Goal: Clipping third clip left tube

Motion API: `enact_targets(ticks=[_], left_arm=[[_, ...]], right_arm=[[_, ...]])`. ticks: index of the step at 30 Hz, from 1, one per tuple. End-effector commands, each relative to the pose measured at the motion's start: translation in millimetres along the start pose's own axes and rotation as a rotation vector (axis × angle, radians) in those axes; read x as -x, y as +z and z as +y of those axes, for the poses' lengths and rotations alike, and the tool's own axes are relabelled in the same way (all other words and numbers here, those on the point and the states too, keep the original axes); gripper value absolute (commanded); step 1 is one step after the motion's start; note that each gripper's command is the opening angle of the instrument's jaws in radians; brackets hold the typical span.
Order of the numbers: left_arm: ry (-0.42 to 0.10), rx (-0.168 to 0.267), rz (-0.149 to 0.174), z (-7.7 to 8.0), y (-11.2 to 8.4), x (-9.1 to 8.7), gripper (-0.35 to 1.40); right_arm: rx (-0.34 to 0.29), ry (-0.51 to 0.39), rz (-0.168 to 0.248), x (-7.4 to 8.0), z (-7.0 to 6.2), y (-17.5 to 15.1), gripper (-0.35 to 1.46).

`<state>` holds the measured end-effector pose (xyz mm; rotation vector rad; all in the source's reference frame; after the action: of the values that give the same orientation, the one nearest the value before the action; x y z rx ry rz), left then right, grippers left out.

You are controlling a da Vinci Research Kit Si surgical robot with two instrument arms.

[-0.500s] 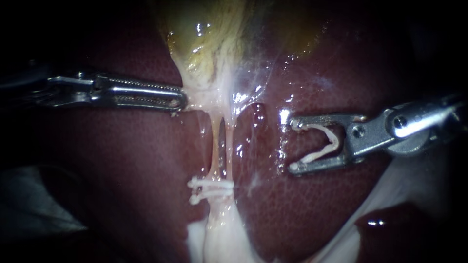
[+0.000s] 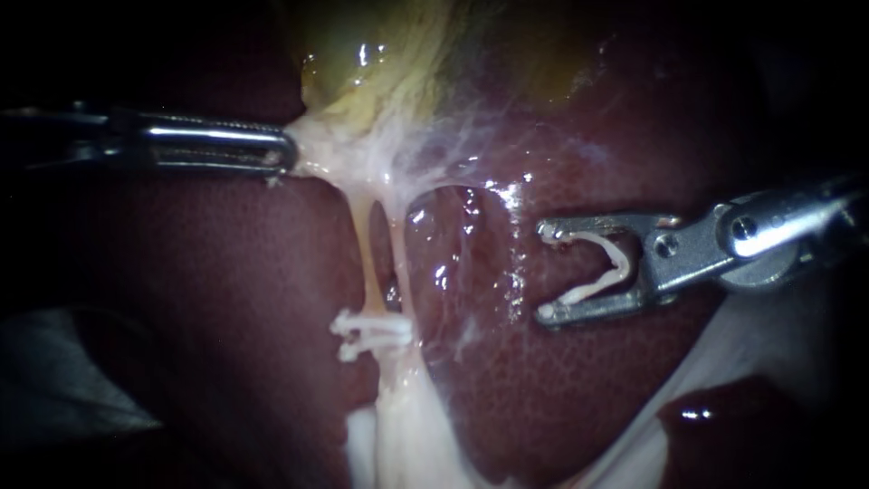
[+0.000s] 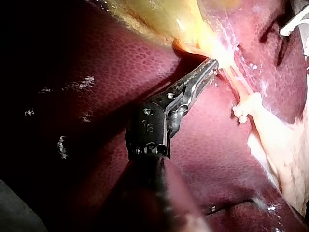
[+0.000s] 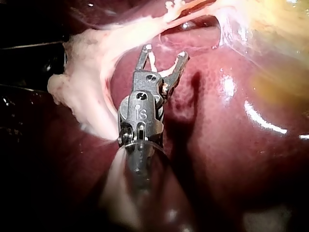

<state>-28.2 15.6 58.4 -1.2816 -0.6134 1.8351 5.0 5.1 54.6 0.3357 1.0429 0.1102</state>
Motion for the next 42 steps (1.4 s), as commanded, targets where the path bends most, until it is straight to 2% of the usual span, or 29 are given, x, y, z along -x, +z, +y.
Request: enact_targets(ticks=[1,9,18,26,33,42], left_arm=[[0.003,0.002,0.004,0.1,-0.1,0.0,-0.35],[0.005,-0.003,0.006,0.2,0.5,0.4,-0.35],[0.006,-0.006,0.007,0.2,1.0,0.5,-0.35],[0.006,-0.01,0.009,0.2,1.2,0.5,-0.35],[0.006,-0.01,0.009,0.2,1.2,0.5,-0.35],[0.006,-0.011,0.009,0.3,1.3,0.5,-0.35]], right_arm=[[-0.002,0.001,0.001,-0.1,0.0,0.1,0.5],[-0.033,0.02,0.042,-1.6,-0.4,2.2,0.5],[-0.053,0.096,0.055,-2.4,-0.3,6.8,0.5],[-0.069,0.173,0.074,-2.9,0.5,10.7,0.5],[-0.084,0.212,0.082,-1.8,1.5,13.1,0.5],[-0.132,0.27,0.111,0.6,2.3,15.8,0.5]])
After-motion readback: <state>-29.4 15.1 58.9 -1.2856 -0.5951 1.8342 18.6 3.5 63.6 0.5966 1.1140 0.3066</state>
